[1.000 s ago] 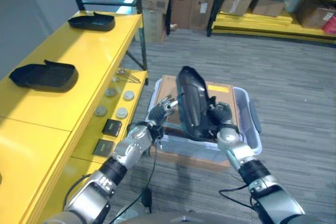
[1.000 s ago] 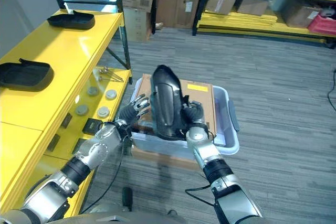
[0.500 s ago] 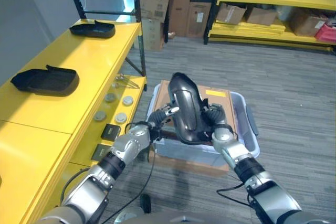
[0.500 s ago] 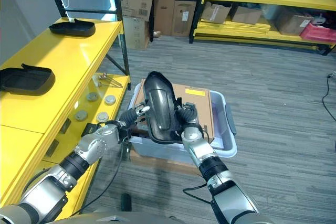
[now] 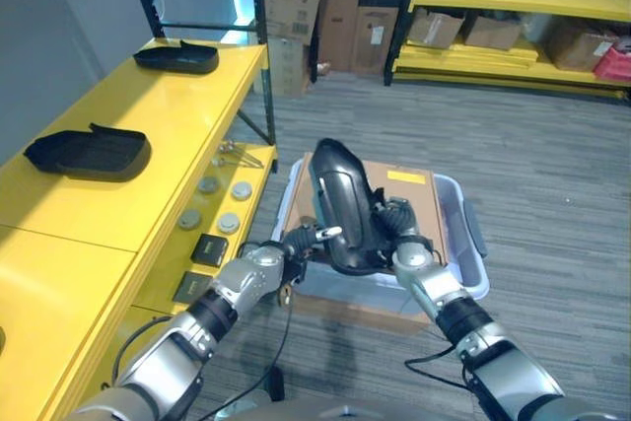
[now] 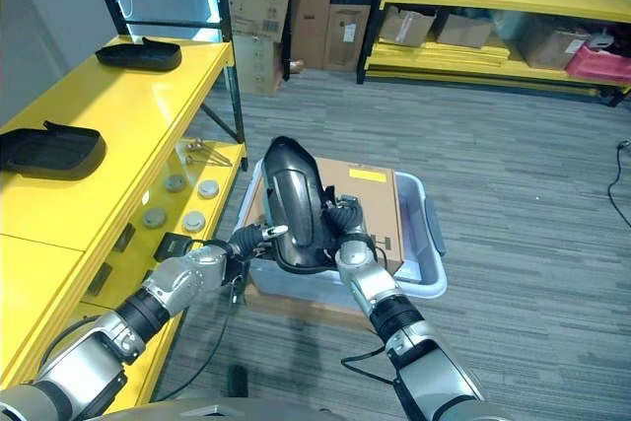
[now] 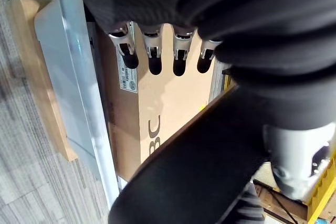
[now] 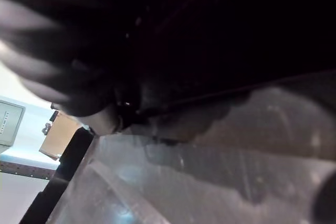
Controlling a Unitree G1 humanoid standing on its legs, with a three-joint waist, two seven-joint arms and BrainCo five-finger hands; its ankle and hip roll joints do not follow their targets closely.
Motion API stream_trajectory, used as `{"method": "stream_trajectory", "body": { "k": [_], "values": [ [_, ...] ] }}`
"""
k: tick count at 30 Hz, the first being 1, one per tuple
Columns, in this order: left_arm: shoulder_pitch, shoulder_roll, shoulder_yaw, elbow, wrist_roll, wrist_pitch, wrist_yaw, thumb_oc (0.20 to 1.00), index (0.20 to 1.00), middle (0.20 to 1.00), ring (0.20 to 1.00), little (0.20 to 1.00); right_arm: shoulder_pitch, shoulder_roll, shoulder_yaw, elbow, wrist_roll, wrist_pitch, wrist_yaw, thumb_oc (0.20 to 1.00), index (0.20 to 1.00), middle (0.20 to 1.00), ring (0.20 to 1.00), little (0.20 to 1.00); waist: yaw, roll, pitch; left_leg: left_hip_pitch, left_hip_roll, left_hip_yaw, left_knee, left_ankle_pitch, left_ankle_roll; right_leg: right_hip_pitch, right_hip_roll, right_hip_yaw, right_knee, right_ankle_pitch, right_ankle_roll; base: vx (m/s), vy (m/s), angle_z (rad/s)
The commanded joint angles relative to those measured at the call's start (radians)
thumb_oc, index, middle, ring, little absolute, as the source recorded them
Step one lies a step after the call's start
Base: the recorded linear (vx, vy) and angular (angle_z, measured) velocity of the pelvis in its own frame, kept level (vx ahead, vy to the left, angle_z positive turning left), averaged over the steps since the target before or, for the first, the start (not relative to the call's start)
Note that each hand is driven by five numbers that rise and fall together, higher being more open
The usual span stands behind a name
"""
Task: Move parts from the plastic box to the shelf.
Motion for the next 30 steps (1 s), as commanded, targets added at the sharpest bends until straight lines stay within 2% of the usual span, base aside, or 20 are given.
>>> {"method": "stream_trajectory", "body": {
  "k": [1,2,10,20,21,22,23,29,30],
  "values": [
    [-0.083,-0.08,-0.05,0.084,-0.047,-0.105,-0.03,0.526,0.526,0.526,0.526,0.526,-0.14,0.018,0.008,0.02,0.007,-0.061,-0.002,0.2,0.2,0.2,0.2,0.2,0.033,0.002,-0.058,0.086,0.059,0.032,0.009,-0.154,-0.047,-0.091,-0.054,0.007,-0.002,0.022,0.074,0.0,0.0,0.0],
    [-0.084,-0.085,-0.056,0.083,-0.07,-0.12,-0.03,0.2,0.2,0.2,0.2,0.2,-0.141,0.021,0.009,0.019,0.007,-0.06,-0.002,0.2,0.2,0.2,0.2,0.2,0.032,0.002,-0.058,0.087,0.058,0.032,0.009,-0.154,-0.047,-0.091,-0.054,0.007,-0.002,0.023,0.074,0.0,0.0,0.0],
    [-0.092,-0.123,-0.077,0.047,-0.1,-0.179,0.007,0.2,0.2,0.2,0.2,0.2,-0.14,0.049,0.026,0.007,0.028,-0.06,-0.009,0.2,0.2,0.2,0.2,0.2,0.023,-0.002,-0.06,0.094,0.058,0.037,0.0,-0.153,-0.046,-0.09,-0.052,0.008,-0.003,0.021,0.074,0.0,-0.001,-0.02],
    [-0.106,-0.139,-0.074,0.026,-0.095,-0.223,0.019,0.2,0.2,0.2,0.2,0.2,-0.158,0.072,0.031,0.008,0.061,-0.068,-0.014,0.2,0.2,0.2,0.2,0.2,0.025,-0.002,-0.064,0.099,0.058,0.035,-0.007,-0.152,-0.048,-0.085,-0.049,0.005,-0.006,0.021,0.073,0.0,0.0,-0.02],
    [-0.108,-0.139,-0.076,0.021,-0.081,-0.245,0.026,0.2,0.2,0.2,0.2,0.2,-0.16,0.076,0.032,0.008,0.068,-0.071,-0.015,0.338,0.338,0.338,0.338,0.338,0.026,-0.003,-0.066,0.099,0.057,0.034,-0.008,-0.152,-0.048,-0.085,-0.05,0.003,-0.006,0.021,0.073,0.0,0.0,0.0],
    [-0.108,-0.14,-0.076,0.018,-0.079,-0.25,0.031,0.2,0.2,0.2,0.2,0.2,-0.161,0.078,0.032,0.006,0.072,-0.071,-0.016,0.583,0.583,0.583,0.583,0.583,0.027,-0.003,-0.066,0.099,0.057,0.034,-0.008,-0.152,-0.048,-0.085,-0.05,0.003,-0.006,0.021,0.073,0.0,0.0,0.0],
    [-0.108,-0.139,-0.075,0.012,-0.081,-0.253,0.037,0.2,0.2,0.2,0.2,0.2,-0.16,0.079,0.031,0.003,0.077,-0.069,-0.014,1.0,1.0,1.0,1.0,1.0,0.028,-0.003,-0.067,0.099,0.056,0.033,-0.008,-0.152,-0.048,-0.084,-0.05,0.003,-0.006,0.02,0.073,0.0,0.0,0.0],
    [-0.12,-0.13,-0.052,-0.014,-0.023,-0.31,0.103,0.2,0.2,0.2,0.2,0.2,-0.16,0.089,0.031,0.002,0.102,-0.059,-0.012,1.0,1.0,1.0,1.0,1.0,0.036,-0.004,-0.067,0.1,0.053,0.025,-0.009,-0.152,-0.046,-0.08,-0.05,-0.001,-0.006,0.019,0.072,0.0,0.0,0.0],
    [-0.124,-0.123,-0.039,-0.026,-0.002,-0.32,0.143,0.2,0.2,0.2,0.2,0.2,-0.159,0.088,0.028,-0.001,0.096,-0.051,-0.008,1.0,1.0,1.0,1.0,1.0,0.04,-0.004,-0.068,0.099,0.052,0.02,-0.009,-0.151,-0.047,-0.08,-0.05,-0.002,-0.006,0.02,0.072,0.0,0.0,0.0]
  ]
}}
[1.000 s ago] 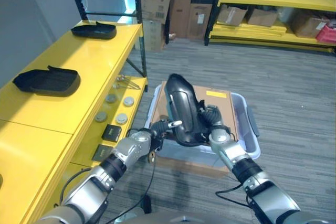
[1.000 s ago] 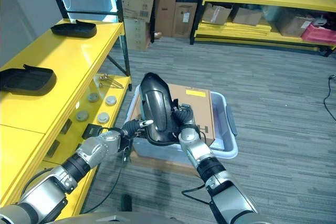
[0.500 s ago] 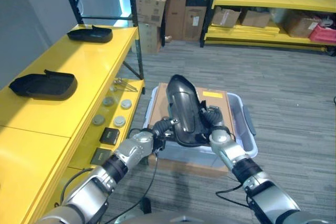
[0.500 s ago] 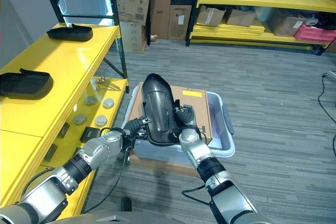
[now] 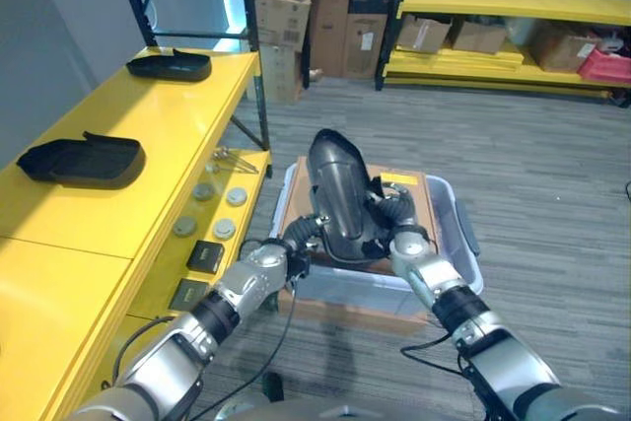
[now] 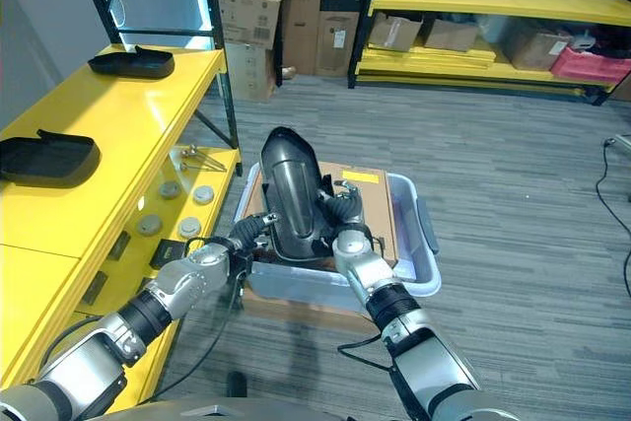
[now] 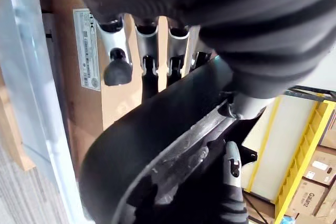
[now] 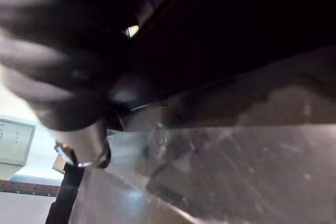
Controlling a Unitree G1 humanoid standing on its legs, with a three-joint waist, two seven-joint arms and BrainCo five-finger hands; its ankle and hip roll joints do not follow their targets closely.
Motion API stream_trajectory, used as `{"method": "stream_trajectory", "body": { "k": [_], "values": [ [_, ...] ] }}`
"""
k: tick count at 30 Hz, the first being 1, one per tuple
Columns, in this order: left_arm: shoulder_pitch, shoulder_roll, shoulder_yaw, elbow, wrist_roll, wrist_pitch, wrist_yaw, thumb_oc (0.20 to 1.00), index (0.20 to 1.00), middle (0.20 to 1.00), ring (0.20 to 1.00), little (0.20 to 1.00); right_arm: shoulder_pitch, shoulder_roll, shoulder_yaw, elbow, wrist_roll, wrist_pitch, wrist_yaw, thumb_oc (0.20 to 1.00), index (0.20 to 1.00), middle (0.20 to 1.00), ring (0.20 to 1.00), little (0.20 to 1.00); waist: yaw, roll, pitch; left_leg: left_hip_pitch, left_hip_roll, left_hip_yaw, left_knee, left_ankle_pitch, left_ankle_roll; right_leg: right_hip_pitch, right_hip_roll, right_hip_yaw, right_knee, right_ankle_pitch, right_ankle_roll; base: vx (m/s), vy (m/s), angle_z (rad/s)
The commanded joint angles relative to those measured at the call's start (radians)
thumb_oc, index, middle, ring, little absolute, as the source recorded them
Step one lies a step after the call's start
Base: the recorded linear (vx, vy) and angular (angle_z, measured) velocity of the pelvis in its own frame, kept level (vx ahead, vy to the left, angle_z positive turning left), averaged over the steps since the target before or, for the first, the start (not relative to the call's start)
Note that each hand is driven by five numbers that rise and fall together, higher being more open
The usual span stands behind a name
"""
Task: Move parts from the plastic box to the shelf.
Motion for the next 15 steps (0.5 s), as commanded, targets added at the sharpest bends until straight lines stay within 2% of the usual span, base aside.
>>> {"method": "stream_trajectory", "body": {
  "k": [1,5,9,11,13,14,15],
  "values": [
    [-0.127,-0.113,0.013,-0.028,0.052,-0.162,0.048,0.2,0.2,0.2,0.2,0.2,-0.09,0.06,0.026,-0.019,0.007,-0.042,0.01,1.0,1.0,1.0,1.0,1.0,0.047,-0.003,-0.057,0.083,0.05,0.0,-0.008,-0.147,-0.045,-0.084,-0.049,-0.018,-0.006,0.019,0.07,0.0,0.0,0.0],
    [-0.11,-0.048,0.107,-0.061,0.13,-0.219,0.108,0.2,0.2,0.2,0.2,0.2,-0.055,0.029,0.013,-0.041,-0.03,-0.001,0.03,1.0,1.0,1.0,1.0,1.0,0.057,-0.002,-0.057,0.08,0.049,-0.005,-0.008,-0.145,-0.045,-0.084,-0.049,-0.022,-0.006,0.016,0.07,0.0,0.03,0.01],
    [-0.037,0.068,0.261,-0.127,0.168,-0.265,0.108,0.2,0.2,0.2,0.2,0.2,0.077,-0.038,-0.046,-0.07,-0.077,0.007,0.099,1.0,1.0,1.0,1.0,1.0,0.067,-0.003,-0.054,0.069,0.046,-0.012,-0.008,-0.141,-0.045,-0.088,-0.049,-0.025,-0.006,0.015,0.07,-0.02,0.046,0.0],
    [-0.01,0.098,0.298,-0.15,0.176,-0.279,0.107,0.2,0.2,0.2,0.2,0.2,0.121,-0.051,-0.065,-0.082,-0.076,0.012,0.116,1.0,1.0,1.0,1.0,1.0,0.068,-0.003,-0.052,0.066,0.045,-0.013,-0.008,-0.14,-0.044,-0.09,-0.049,-0.025,-0.006,0.015,0.07,-0.03,0.045,-0.01],
    [0.041,0.144,0.356,-0.183,0.197,-0.316,0.1,0.2,0.2,0.2,0.2,0.2,0.204,-0.067,-0.097,-0.096,-0.087,0.016,0.158,1.0,1.0,1.0,1.0,1.0,0.068,-0.004,-0.05,0.061,0.042,-0.014,-0.008,-0.139,-0.043,-0.094,-0.049,-0.023,-0.006,0.016,0.07,-0.04,0.065,-0.01],
    [0.113,0.195,0.441,-0.253,0.214,-0.344,0.085,0.2,0.2,0.2,0.2,0.2,0.308,-0.081,-0.134,-0.115,-0.127,0.031,0.23,1.0,1.0,1.0,1.0,1.0,0.068,-0.004,-0.045,0.054,0.04,-0.016,-0.008,-0.137,-0.041,-0.1,-0.05,-0.021,-0.006,0.016,0.072,-0.05,0.075,0.02],
    [0.139,0.212,0.474,-0.282,0.227,-0.354,0.085,0.2,0.2,0.2,0.2,0.2,0.34,-0.081,-0.146,-0.115,-0.128,0.048,0.254,1.0,1.0,1.0,1.0,1.0,0.067,-0.004,-0.043,0.052,0.038,-0.018,-0.008,-0.137,-0.04,-0.101,-0.051,-0.021,-0.006,0.016,0.072,-0.07,0.1,0.01]
  ]
}}
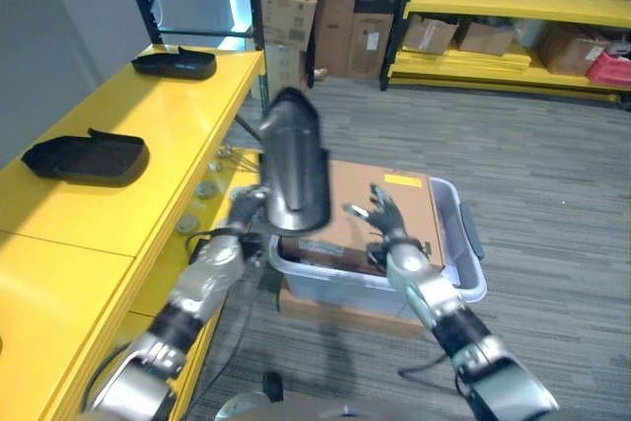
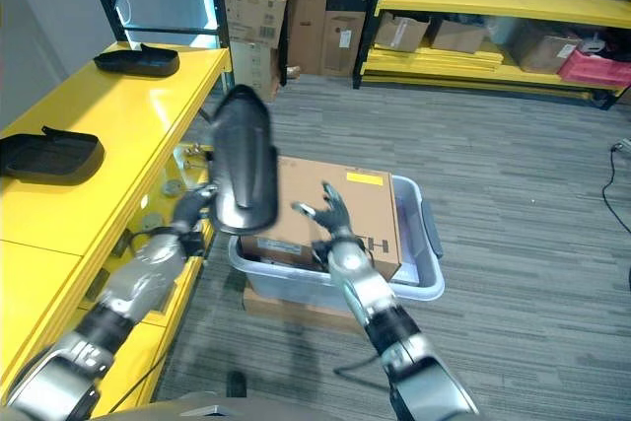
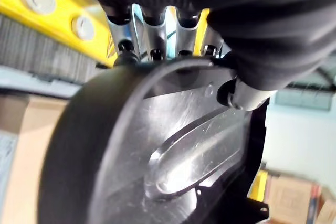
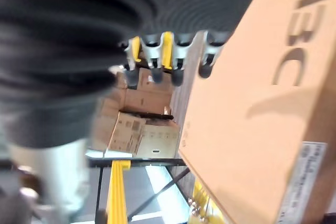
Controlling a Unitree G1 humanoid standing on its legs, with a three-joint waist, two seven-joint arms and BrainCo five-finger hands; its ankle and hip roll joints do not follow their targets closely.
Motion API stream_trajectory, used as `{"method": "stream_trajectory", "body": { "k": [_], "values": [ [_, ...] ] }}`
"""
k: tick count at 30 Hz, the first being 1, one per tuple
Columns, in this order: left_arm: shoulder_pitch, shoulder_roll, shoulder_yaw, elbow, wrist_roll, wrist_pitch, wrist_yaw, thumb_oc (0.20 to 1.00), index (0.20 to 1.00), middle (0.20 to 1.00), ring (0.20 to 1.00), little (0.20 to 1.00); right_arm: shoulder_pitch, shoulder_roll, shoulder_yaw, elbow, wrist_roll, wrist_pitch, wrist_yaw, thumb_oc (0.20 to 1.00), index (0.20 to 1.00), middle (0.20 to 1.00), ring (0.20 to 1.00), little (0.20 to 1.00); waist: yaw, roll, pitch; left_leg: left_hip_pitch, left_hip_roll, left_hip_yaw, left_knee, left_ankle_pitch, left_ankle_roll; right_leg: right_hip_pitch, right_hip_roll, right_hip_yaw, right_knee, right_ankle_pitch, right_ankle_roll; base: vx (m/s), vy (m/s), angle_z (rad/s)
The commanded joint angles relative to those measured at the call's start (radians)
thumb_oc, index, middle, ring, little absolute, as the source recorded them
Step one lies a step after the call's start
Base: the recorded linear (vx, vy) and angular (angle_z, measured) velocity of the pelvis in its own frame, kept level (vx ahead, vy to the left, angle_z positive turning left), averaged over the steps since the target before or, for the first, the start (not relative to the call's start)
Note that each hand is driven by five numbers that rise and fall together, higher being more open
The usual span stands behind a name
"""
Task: Move parts from the plastic box to the shelf.
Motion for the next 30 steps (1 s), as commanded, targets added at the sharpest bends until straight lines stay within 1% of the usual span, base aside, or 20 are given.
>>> {"method": "stream_trajectory", "body": {
  "k": [1,4,6,7,9,11,12,14,15,16,17,18,19,21,24,25,27,28,29,30],
  "values": [
    [-0.047,0.07,0.112,-0.101,0.079,-0.189,-0.011,0.2,0.2,0.2,0.2,0.2,0.074,-0.044,-0.048,0.048,-0.088,0.028,0.118,1.0,1.0,1.0,1.0,1.0,0.038,0.005,-0.041,0.059,0.037,-0.017,-0.002,-0.131,-0.04,-0.092,-0.05,-0.019,-0.006,0.02,0.071,-0.05,0.074,-0.01],
    [0.003,0.11,0.18,-0.179,0.086,-0.2,0.006,0.2,0.2,0.2,0.2,0.2,0.141,-0.025,-0.046,0.108,-0.115,0.048,0.169,1.0,1.0,1.0,1.0,1.0,0.047,0.003,-0.037,0.05,0.026,-0.033,-0.002,-0.131,-0.036,-0.095,-0.055,-0.018,-0.006,0.022,0.076,-0.03,0.065,0.01],
    [0.021,0.118,0.211,-0.21,0.076,-0.191,0.0,0.2,0.2,0.2,0.2,0.2,0.163,-0.01,-0.037,0.142,-0.121,0.049,0.185,1.0,1.0,1.0,1.0,1.0,0.055,0.002,-0.036,0.047,0.02,-0.042,-0.002,-0.133,-0.032,-0.095,-0.058,-0.017,-0.006,0.023,0.079,-0.02,0.063,0.11],
    [0.047,0.139,0.249,-0.254,0.071,-0.196,-0.009,0.2,0.2,0.2,0.2,0.2,0.19,0.023,-0.02,0.19,-0.121,0.058,0.19,1.0,1.0,1.0,1.0,1.0,0.069,0.0,-0.034,0.039,0.007,-0.06,-0.002,-0.135,-0.025,-0.097,-0.065,-0.017,-0.006,0.028,0.085,-0.03,0.079,0.1],
    [0.059,0.156,0.273,-0.281,0.079,-0.211,-0.028,0.2,0.2,0.2,0.2,0.2,0.203,0.041,-0.005,0.231,-0.175,0.05,0.198,1.0,1.0,1.0,1.0,1.0,0.08,0.001,-0.033,0.032,-0.003,-0.077,-0.002,-0.138,-0.016,-0.102,-0.072,-0.015,0.008,0.024,0.089,-0.03,0.063,0.08],
    [0.069,0.18,0.294,-0.327,0.075,-0.218,-0.045,0.2,0.2,0.2,0.2,0.2,0.214,0.052,0.013,0.264,-0.222,0.07,0.206,1.0,1.0,1.0,1.0,1.0,0.093,0.003,-0.032,0.022,-0.015,-0.1,-0.002,-0.139,-0.005,-0.119,-0.079,-0.01,0.042,0.011,0.093,-0.04,0.037,0.12],
    [0.068,0.202,0.304,-0.38,0.087,-0.231,-0.06,0.2,0.2,0.2,0.2,0.2,0.22,0.074,0.024,0.361,-0.249,0.06,0.194,1.0,1.0,1.0,1.0,1.0,0.098,0.008,-0.029,0.014,-0.022,-0.125,-0.002,-0.14,0.006,-0.14,-0.076,0.007,0.104,-0.022,0.091,-0.04,0.015,0.15],
    [0.063,0.218,0.3,-0.397,0.086,-0.249,-0.074,0.2,0.2,0.2,0.2,0.2,0.23,0.081,0.019,0.432,-0.258,0.036,0.181,1.0,1.0,1.0,1.0,1.0,0.094,0.015,-0.027,0.01,-0.026,-0.153,-0.002,-0.137,0.011,-0.153,-0.057,0.026,0.132,-0.047,0.078,-0.02,-0.011,0.41],
    [0.059,0.226,0.296,-0.401,0.078,-0.262,-0.088,0.2,0.2,0.2,0.2,0.2,0.238,0.083,0.012,0.487,-0.261,0.008,0.178,1.0,1.0,1.0,1.0,1.0,0.087,0.018,-0.026,0.006,-0.031,-0.177,-0.002,-0.133,0.013,-0.16,-0.035,0.047,0.142,-0.057,0.067,0.02,-0.056,0.86],
    [0.05,0.233,0.281,-0.407,0.086,-0.298,-0.102,0.2,0.2,0.2,0.2,0.2,0.259,0.085,-0.003,0.583,-0.243,-0.036,0.178,1.0,1.0,1.0,1.0,1.0,0.066,0.022,-0.018,0.009,-0.048,-0.235,-0.001,-0.131,0.017,-0.162,0.015,0.109,0.163,-0.078,0.044,0.02,-0.068,1.12],
    [0.044,0.235,0.273,-0.415,0.104,-0.321,-0.099,0.2,0.2,0.2,0.2,0.2,0.27,0.087,-0.013,0.643,-0.227,-0.073,0.175,1.0,1.0,1.0,1.0,1.0,0.054,0.025,-0.016,0.007,-0.059,-0.279,-0.002,-0.123,0.015,-0.165,0.046,0.144,0.177,-0.084,0.03,0.01,-0.072,1.74],
    [0.041,0.234,0.27,-0.428,0.113,-0.321,-0.088,0.2,0.2,0.2,0.2,0.2,0.274,0.088,-0.016,0.666,-0.224,-0.078,0.181,1.0,1.0,1.0,1.0,1.0,0.052,0.024,-0.015,0.005,-0.065,-0.302,-0.002,-0.12,0.013,-0.164,0.057,0.15,0.178,-0.085,0.025,-0.05,-0.113,3.5],
    [0.043,0.235,0.276,-0.458,0.141,-0.308,-0.039,0.2,0.2,0.2,0.2,0.2,0.28,0.096,-0.011,0.707,-0.213,-0.085,0.198,1.0,1.0,1.0,1.0,1.0,0.061,0.019,-0.011,0.0,-0.08,-0.343,-0.002,-0.111,0.007,-0.161,0.076,0.153,0.18,-0.079,0.018,-0.07,-0.135,3.57],
    [0.055,0.243,0.289,-0.468,0.181,-0.298,0.019,0.2,0.2,0.2,0.2,0.2,0.272,0.094,0.001,0.746,-0.201,-0.065,0.211,1.0,1.0,1.0,1.0,1.0,0.08,0.016,-0.006,-0.01,-0.081,-0.376,-0.002,-0.096,-0.003,-0.161,0.098,0.15,0.182,-0.092,0.003,-0.08,-0.142,1.98],
    [0.085,0.258,0.324,-0.471,0.221,-0.281,0.076,0.2,0.2,0.2,0.2,0.2,0.262,0.081,0.008,0.778,-0.212,-0.033,0.237,1.0,1.0,1.0,1.0,1.0,0.1,0.012,0.003,-0.02,-0.081,-0.405,-0.001,-0.081,-0.017,-0.153,0.115,0.142,0.168,-0.098,-0.01,-0.07,-0.131,1.26],
    [0.126,0.267,0.369,-0.48,0.22,-0.257,0.095,0.2,0.2,0.2,0.2,0.2,0.253,0.075,0.006,0.808,-0.203,0.037,0.29,1.0,1.0,1.0,1.0,1.0,0.124,0.007,0.011,-0.031,-0.077,-0.411,0.001,-0.071,-0.032,-0.144,0.12,0.128,0.153,-0.098,-0.016,-0.1,-0.127,0.75],
    [0.158,0.265,0.403,-0.491,0.217,-0.242,0.098,0.2,0.2,0.2,0.2,0.2,0.247,0.073,-0.001,0.832,-0.197,0.056,0.311,1.0,1.0,1.0,1.0,1.0,0.139,0.005,0.02,-0.043,-0.074,-0.408,0.002,-0.062,-0.042,-0.134,0.121,0.114,0.137,-0.095,-0.017,-0.09,-0.097,0.61],
    [0.192,0.261,0.438,-0.499,0.215,-0.222,0.096,0.2,0.2,0.2,0.2,0.2,0.24,0.079,-0.018,0.869,-0.19,0.067,0.331,1.0,1.0,1.0,1.0,1.0,0.16,0.005,0.035,-0.075,-0.063,-0.375,0.005,-0.044,-0.062,-0.116,0.116,0.08,0.111,-0.088,-0.013,-0.08,-0.063,1.06],
    [0.196,0.261,0.441,-0.499,0.216,-0.218,0.099,0.2,0.2,0.2,0.2,0.2,0.239,0.08,-0.02,0.873,-0.193,0.069,0.333,1.0,1.0,1.0,1.0,1.0,0.16,0.005,0.036,-0.08,-0.062,-0.371,0.005,-0.041,-0.065,-0.114,0.115,0.074,0.108,-0.086,-0.013,-0.09,-0.071,1.05],
    [0.206,0.255,0.449,-0.497,0.211,-0.221,0.079,0.2,0.2,0.2,0.2,0.2,0.24,0.085,-0.034,0.883,-0.187,0.076,0.336,1.0,1.0,1.0,1.0,1.0,0.159,0.007,0.045,-0.101,-0.045,-0.312,0.008,-0.032,-0.076,-0.101,0.109,0.037,0.091,-0.081,-0.01,-0.05,-0.036,0.67]
  ]
}}
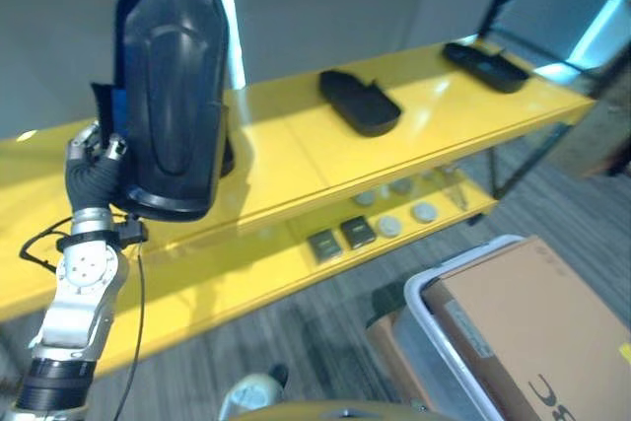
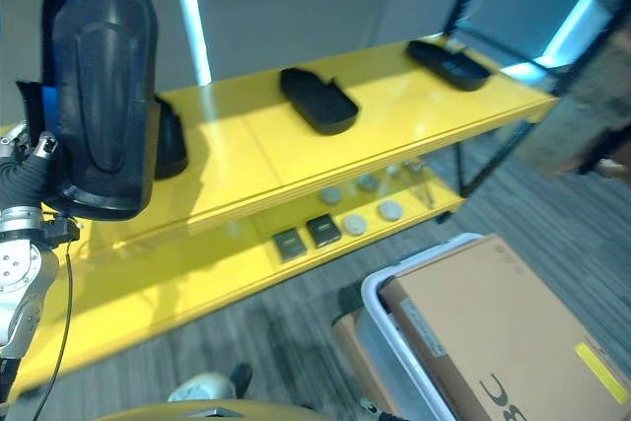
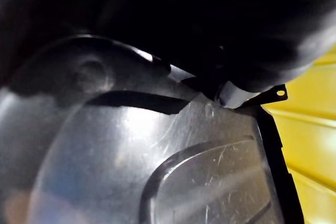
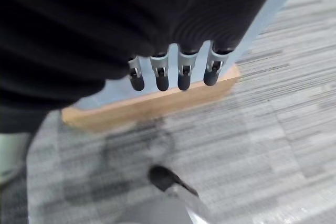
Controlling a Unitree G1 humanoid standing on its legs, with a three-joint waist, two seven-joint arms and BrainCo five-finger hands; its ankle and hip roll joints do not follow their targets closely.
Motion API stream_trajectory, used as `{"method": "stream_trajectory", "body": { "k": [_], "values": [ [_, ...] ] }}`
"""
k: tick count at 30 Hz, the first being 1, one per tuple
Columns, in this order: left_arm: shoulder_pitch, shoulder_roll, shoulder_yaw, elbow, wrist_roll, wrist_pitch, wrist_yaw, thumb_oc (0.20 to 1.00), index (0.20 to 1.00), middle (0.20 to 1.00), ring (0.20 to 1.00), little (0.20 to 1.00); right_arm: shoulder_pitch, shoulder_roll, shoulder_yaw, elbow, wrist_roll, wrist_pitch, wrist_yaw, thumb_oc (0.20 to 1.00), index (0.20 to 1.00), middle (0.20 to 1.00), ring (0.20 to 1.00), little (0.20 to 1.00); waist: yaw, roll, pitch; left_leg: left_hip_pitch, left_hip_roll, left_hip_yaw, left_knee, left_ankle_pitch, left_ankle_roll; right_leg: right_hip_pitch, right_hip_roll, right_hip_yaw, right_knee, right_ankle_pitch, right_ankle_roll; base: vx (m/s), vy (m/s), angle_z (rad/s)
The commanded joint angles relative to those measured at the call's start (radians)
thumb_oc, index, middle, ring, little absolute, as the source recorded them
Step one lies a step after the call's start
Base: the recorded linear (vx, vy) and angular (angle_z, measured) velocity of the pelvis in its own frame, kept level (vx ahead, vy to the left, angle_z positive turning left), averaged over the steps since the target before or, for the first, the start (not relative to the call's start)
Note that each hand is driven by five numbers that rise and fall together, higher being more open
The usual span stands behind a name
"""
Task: Move parts from the plastic box to the shelf.
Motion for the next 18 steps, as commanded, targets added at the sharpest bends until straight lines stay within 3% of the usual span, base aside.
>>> {"method": "stream_trajectory", "body": {
  "k": [1,3,5,7,10,14,18],
  "values": [
    [-0.067,0.001,0.077,-0.049,0.014,-0.047,-0.043,0.2,0.2,0.2,0.2,0.2,0.016,0.012,-0.022,0.023,0.04,0.046,0.026,1.0,1.0,1.0,1.0,1.0,-0.036,0.013,0.026,-0.051,0.009,0.232,-0.099,0.026,-0.016,0.041,0.011,-0.09,-0.062,0.005,0.067,-0.08,-0.017,0.74],
    [-0.05,-0.02,0.072,-0.056,0.002,-0.087,-0.08,0.2,0.2,0.2,0.2,0.2,0.021,0.025,-0.041,0.03,0.077,0.034,0.014,1.0,1.0,1.0,1.0,1.0,-0.05,0.02,0.042,-0.059,0.064,0.358,-0.096,0.026,-0.039,0.064,-0.009,-0.16,-0.06,-0.006,0.063,-0.06,0.072,2.34],
    [-0.031,-0.025,0.075,-0.063,-0.003,-0.102,-0.068,0.2,0.2,0.2,0.2,0.2,0.01,0.026,-0.043,0.035,0.059,0.034,0.011,1.0,1.0,1.0,1.0,1.0,-0.05,0.022,0.047,-0.053,0.08,0.371,-0.075,0.014,-0.038,0.057,-0.021,-0.17,-0.046,-0.012,0.057,-0.06,0.177,1.76],
    [0.001,-0.046,0.075,-0.075,0.002,-0.121,-0.059,0.2,0.2,0.2,0.2,0.2,-0.014,0.024,-0.048,0.059,0.028,0.034,0.001,1.0,1.0,1.0,1.0,1.0,-0.051,0.021,0.048,-0.04,0.105,0.385,-0.038,-0.011,-0.029,0.04,-0.043,-0.168,-0.02,-0.022,0.048,-0.05,0.269,0.34],
    [0.003,-0.067,0.065,-0.082,0.001,-0.112,-0.089,0.2,0.2,0.2,0.2,0.2,-0.019,0.011,-0.059,0.095,0.037,0.023,0.0,1.0,1.0,1.0,1.0,1.0,-0.059,0.026,0.037,0.004,0.16,0.43,-0.06,-0.001,-0.043,0.041,-0.069,-0.201,0.007,-0.035,0.042,0.04,0.267,0.38],
    [-0.009,-0.066,0.043,-0.087,-0.003,-0.081,-0.103,0.2,0.2,0.2,0.2,0.2,-0.017,0.007,-0.073,0.113,0.043,0.02,-0.001,1.0,1.0,1.0,1.0,1.0,-0.058,0.038,0.021,0.053,0.161,0.422,-0.09,-0.007,-0.044,0.055,-0.094,-0.212,0.012,-0.036,0.052,0.13,0.322,0.31],
    [-0.017,-0.047,0.019,-0.072,-0.011,-0.053,-0.111,0.2,0.2,0.2,0.2,0.2,-0.012,0.006,-0.092,0.11,0.03,0.022,-0.02,1.0,1.0,1.0,1.0,1.0,-0.06,0.046,0.003,0.096,0.114,0.408,-0.095,-0.051,-0.019,0.065,-0.147,-0.192,0.008,-0.013,0.091,0.14,0.373,0.09]
  ]
}}
